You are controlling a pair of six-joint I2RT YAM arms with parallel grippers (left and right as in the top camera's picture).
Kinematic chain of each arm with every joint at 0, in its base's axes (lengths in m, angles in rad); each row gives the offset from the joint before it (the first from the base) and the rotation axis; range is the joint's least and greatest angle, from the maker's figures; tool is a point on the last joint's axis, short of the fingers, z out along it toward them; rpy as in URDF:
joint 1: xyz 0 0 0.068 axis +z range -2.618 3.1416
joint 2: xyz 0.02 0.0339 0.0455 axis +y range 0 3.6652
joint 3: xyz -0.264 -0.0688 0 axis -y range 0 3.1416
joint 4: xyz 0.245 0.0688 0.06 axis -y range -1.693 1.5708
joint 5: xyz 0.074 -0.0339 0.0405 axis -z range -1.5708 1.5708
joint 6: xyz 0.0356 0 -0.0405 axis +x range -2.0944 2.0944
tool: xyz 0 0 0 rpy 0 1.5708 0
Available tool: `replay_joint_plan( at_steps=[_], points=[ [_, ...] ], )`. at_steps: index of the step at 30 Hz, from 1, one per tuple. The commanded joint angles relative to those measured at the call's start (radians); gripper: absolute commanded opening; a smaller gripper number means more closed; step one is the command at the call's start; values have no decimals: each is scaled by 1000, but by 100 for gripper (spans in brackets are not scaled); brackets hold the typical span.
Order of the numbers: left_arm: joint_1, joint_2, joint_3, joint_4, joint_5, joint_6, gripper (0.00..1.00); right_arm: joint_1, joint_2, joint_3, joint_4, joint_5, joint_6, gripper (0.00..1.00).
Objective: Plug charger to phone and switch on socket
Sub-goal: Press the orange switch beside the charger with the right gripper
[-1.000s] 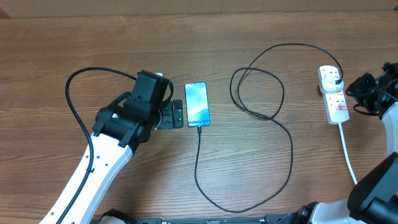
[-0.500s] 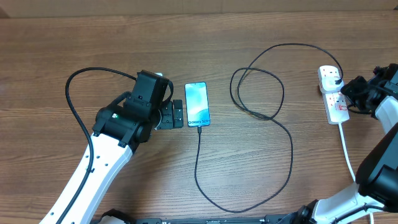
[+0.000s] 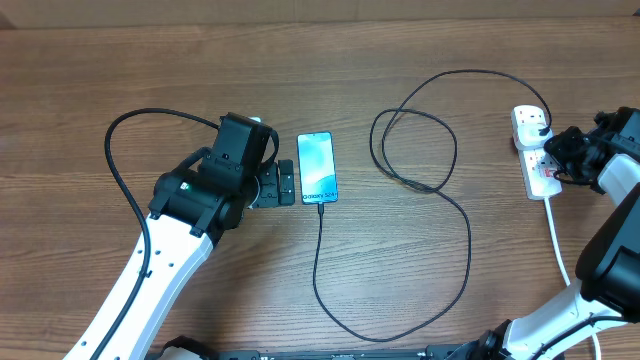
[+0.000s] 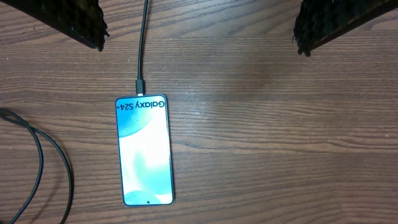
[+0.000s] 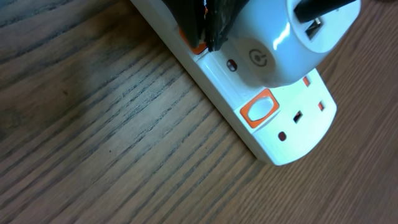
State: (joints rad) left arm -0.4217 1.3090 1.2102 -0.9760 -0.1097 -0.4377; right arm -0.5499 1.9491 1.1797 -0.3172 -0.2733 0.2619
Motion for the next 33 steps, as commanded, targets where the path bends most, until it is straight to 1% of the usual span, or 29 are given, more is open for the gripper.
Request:
replay_joint_plan(
  at_steps=[1, 8, 15, 33],
  points=[
    [3, -13, -5, 1, -13, -9, 99, 0, 0, 13, 8, -8, 3, 4],
    [3, -13, -5, 1, -13, -9, 100, 0, 1, 13, 1, -10, 3, 4],
    [3, -13, -5, 1, -13, -9, 100, 1, 2, 13, -6, -71, 4, 4],
    [3, -13, -5, 1, -13, -9, 100, 24, 11, 12, -57, -72, 3, 4]
  ],
)
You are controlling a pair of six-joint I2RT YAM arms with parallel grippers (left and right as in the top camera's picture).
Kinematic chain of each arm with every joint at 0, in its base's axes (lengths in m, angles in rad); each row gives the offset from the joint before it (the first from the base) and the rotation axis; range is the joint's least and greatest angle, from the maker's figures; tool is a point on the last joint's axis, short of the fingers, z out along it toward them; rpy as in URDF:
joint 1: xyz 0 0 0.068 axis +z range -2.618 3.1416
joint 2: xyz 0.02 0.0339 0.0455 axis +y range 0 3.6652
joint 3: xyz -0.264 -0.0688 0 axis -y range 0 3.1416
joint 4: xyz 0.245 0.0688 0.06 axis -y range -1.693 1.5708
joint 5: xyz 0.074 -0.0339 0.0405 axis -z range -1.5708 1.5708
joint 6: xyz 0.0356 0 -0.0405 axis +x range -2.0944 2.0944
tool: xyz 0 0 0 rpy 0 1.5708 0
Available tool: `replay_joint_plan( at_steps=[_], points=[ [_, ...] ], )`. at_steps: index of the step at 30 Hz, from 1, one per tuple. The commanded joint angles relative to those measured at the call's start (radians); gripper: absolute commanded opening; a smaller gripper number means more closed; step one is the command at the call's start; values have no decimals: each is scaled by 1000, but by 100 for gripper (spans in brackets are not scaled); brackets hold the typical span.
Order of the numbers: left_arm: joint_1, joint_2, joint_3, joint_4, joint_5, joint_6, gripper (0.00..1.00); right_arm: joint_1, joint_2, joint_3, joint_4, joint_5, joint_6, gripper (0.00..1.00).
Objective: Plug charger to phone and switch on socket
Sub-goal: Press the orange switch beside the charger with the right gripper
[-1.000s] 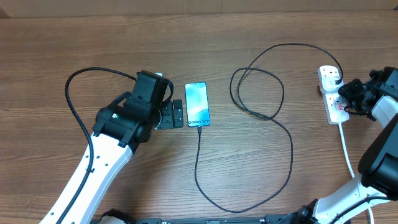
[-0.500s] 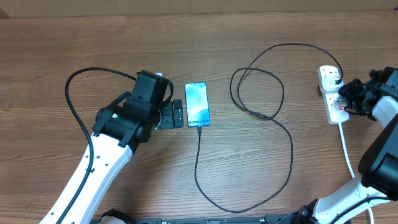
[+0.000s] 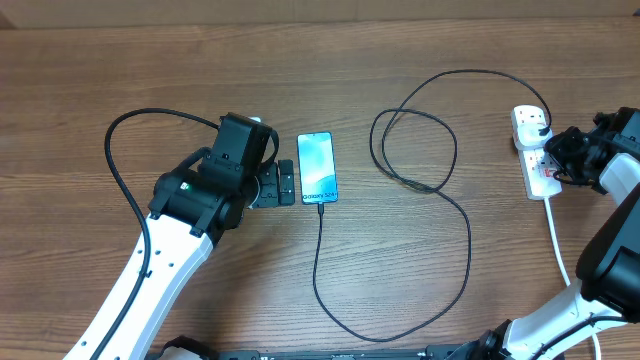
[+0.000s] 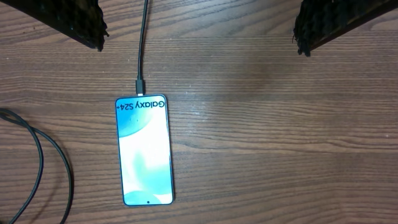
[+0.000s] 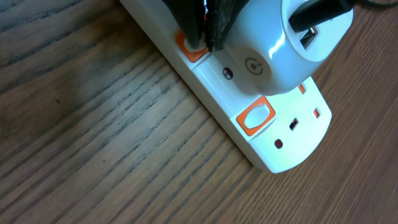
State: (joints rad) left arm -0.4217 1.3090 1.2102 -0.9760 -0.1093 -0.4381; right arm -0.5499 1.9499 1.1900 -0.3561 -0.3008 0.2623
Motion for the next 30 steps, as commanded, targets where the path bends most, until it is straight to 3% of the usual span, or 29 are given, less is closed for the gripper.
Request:
replay_joint_plan(
  at_steps=[1, 30],
  points=[
    [3, -13, -5, 1, -13, -8, 100, 25, 11, 2, -21, -45, 3, 4],
    [3, -13, -5, 1, -13, -8, 100, -10, 18, 11, 43, -61, 22, 4]
  ],
)
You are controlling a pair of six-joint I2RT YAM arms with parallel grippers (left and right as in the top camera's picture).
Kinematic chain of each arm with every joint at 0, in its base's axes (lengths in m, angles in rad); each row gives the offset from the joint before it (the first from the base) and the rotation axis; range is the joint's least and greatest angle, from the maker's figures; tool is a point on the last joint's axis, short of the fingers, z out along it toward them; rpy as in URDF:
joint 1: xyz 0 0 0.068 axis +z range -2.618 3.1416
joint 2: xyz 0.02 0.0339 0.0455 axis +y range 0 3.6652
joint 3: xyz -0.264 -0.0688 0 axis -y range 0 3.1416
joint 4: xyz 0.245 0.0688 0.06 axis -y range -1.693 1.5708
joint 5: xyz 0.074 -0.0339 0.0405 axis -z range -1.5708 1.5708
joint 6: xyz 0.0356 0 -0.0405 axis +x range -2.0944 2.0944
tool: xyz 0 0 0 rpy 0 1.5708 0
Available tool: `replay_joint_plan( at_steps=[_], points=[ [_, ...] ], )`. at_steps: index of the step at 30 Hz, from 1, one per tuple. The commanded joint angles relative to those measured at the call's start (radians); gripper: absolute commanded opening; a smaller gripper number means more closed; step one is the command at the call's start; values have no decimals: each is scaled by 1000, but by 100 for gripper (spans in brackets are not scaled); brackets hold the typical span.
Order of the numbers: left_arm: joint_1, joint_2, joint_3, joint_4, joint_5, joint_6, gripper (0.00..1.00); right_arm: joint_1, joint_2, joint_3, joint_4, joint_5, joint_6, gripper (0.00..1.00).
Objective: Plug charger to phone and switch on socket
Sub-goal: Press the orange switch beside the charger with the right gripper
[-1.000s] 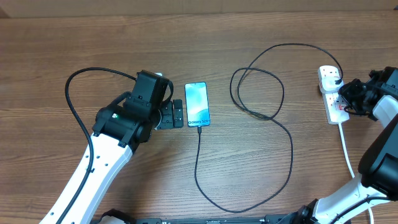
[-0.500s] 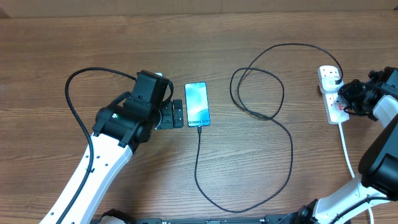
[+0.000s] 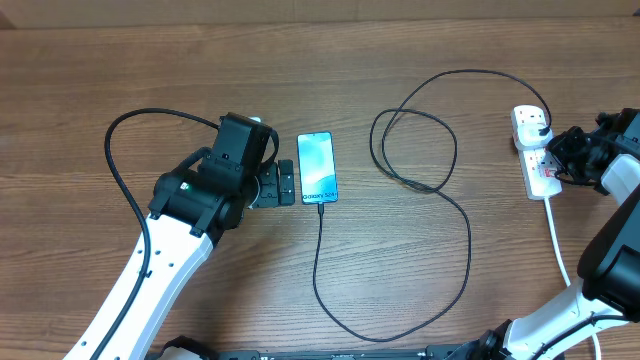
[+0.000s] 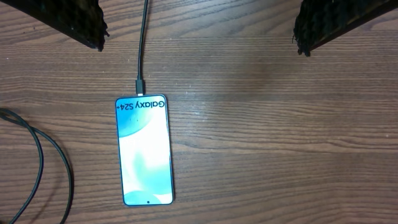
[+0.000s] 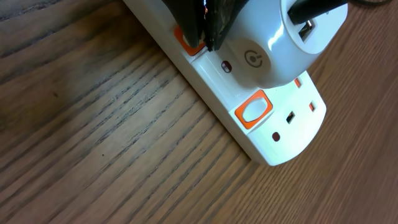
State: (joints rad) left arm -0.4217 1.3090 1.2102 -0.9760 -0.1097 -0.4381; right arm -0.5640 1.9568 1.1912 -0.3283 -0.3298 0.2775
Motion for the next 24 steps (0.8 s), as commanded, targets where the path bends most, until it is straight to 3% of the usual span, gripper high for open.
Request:
replay_joint_plan(
  at_steps=[1, 24],
  points=[
    [3, -13, -5, 1, -13, -8, 100, 8, 11, 10, 17, -31, 6, 4],
    [3, -13, -5, 1, -13, -8, 100, 132, 34, 7, -67, -31, 2, 4]
  ],
)
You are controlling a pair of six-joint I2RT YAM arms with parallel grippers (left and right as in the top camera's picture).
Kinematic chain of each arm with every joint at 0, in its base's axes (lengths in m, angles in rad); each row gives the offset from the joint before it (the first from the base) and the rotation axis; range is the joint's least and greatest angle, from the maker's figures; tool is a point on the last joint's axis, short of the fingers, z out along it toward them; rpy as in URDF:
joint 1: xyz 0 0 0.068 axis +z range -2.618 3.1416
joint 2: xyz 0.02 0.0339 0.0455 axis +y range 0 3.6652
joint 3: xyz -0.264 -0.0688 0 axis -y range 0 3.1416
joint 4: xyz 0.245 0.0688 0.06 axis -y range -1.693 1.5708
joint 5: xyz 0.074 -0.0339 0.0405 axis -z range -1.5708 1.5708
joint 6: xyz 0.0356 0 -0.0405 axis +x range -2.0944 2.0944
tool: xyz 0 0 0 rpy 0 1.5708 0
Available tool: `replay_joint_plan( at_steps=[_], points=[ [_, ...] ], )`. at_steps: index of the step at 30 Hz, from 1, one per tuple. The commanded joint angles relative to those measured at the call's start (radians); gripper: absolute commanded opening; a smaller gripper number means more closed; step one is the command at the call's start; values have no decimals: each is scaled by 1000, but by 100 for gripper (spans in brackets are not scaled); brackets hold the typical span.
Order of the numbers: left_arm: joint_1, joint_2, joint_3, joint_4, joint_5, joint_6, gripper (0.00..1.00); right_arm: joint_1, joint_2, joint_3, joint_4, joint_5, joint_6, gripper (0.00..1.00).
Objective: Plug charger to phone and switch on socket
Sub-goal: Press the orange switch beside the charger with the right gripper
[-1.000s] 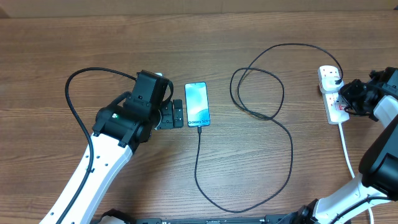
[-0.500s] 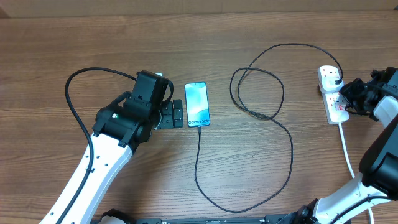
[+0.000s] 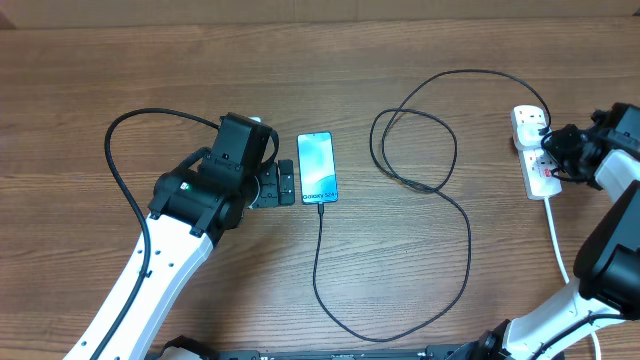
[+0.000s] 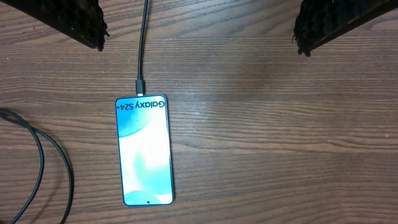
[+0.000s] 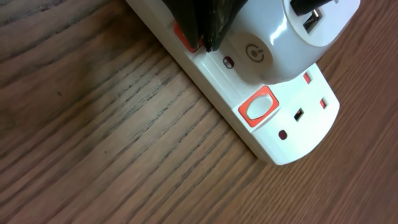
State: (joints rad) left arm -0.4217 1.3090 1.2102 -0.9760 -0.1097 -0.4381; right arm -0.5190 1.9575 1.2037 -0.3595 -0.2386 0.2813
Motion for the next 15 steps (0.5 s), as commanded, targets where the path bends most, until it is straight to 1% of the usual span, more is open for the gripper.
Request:
replay_joint_plan(
  at_steps=[1, 8, 15],
  points=[
    [3, -13, -5, 1, -13, -8, 100, 90, 34, -6, -45, -122, -2, 4],
    [3, -13, -5, 1, -13, -8, 100, 110, 34, -6, -98, -134, -2, 4],
    [3, -13, -5, 1, -13, -8, 99, 117, 30, -5, -99, -139, -1, 4]
  ],
)
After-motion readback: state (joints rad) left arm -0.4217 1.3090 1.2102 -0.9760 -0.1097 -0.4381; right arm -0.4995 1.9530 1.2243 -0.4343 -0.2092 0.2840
